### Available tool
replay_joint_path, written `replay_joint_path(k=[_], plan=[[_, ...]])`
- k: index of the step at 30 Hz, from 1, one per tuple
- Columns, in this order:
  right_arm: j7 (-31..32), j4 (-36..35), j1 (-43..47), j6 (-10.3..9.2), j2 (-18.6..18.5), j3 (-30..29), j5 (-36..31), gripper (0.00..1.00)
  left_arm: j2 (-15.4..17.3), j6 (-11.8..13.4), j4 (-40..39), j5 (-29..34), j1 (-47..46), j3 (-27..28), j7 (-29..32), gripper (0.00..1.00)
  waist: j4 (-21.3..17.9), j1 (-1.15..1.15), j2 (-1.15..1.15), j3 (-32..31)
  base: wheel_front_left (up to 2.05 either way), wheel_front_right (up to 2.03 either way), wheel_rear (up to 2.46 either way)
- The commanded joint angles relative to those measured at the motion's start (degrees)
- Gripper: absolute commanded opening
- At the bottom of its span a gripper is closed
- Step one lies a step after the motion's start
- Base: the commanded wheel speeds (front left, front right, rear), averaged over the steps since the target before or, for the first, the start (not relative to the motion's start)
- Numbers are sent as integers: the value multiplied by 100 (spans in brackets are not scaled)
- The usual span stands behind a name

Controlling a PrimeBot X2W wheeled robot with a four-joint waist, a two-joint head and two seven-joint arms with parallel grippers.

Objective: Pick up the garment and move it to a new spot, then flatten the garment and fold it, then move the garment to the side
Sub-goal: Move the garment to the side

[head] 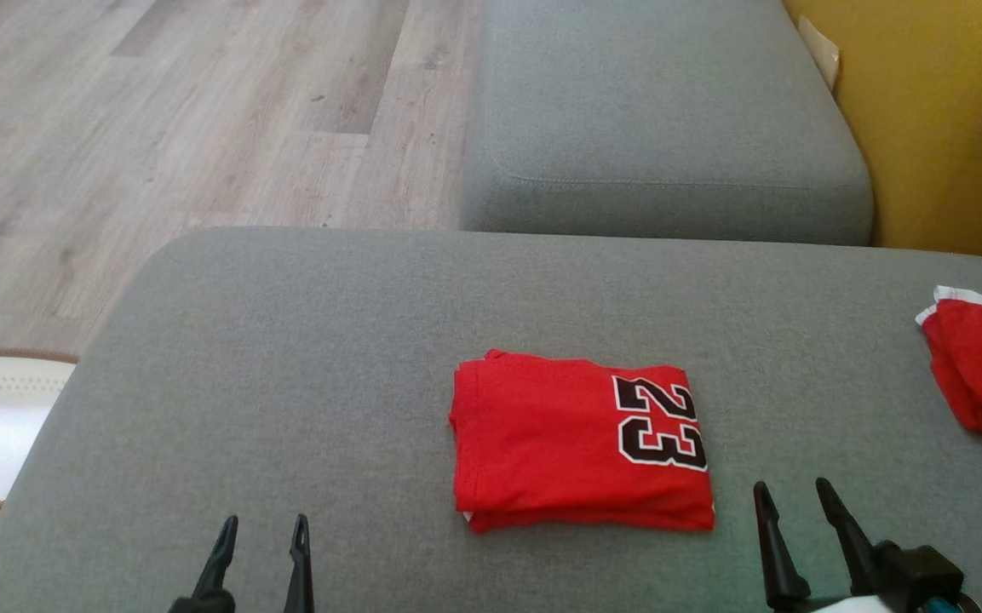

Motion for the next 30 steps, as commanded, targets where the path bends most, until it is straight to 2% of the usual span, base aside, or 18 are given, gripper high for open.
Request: replay_joint_path(k=[1, 14, 30], plan=[[-77, -164, -147, 39, -38, 138, -79, 100, -50, -32, -170, 68, -237, 173, -70, 100, 13, 0, 0, -10, 0, 0, 0], [-77, -176, -92, 39, -35, 136, -76, 100, -46, -73, -174, 172, -214, 162, -70, 100, 87, 0, 0, 42, 0, 0, 0], [-78, -144, -194, 39, -35, 42, -143, 100, 53, 4, -173, 332, -313, -97, -70, 100, 255, 0, 0, 296, 0, 0, 0]])
